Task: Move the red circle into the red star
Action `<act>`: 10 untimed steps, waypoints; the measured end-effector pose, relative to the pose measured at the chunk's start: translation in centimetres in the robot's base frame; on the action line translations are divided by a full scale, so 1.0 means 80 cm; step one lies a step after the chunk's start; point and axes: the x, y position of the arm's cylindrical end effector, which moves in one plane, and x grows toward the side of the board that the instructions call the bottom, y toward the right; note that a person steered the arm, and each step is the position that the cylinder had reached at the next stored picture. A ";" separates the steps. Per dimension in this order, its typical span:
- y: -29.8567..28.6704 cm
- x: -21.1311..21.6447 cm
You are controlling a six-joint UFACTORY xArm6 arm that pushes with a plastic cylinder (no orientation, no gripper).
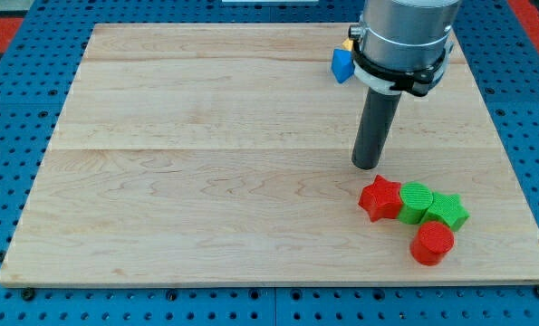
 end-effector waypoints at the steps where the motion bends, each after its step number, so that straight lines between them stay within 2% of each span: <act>1: 0.000 0.000; 10: 0.009 -0.009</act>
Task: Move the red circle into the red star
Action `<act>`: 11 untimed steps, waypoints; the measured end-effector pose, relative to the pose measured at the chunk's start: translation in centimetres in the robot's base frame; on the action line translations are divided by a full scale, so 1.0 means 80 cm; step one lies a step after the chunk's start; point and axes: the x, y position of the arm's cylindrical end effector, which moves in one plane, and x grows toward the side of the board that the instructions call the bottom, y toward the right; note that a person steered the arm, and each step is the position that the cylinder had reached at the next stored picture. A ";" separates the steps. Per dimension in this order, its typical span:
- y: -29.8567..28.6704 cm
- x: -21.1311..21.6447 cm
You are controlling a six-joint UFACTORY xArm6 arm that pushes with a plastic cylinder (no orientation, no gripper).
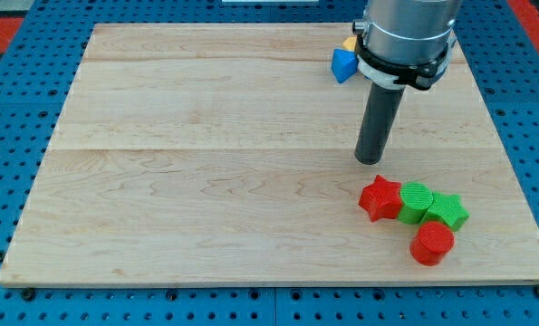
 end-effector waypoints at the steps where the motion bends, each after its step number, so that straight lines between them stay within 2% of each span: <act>1: 0.009 0.000; 2: 0.097 -0.039; 4: 0.113 -0.064; 5: 0.165 -0.044; 7: 0.199 0.093; 8: 0.183 0.177; 9: 0.089 0.190; 10: 0.040 0.167; 11: 0.038 0.125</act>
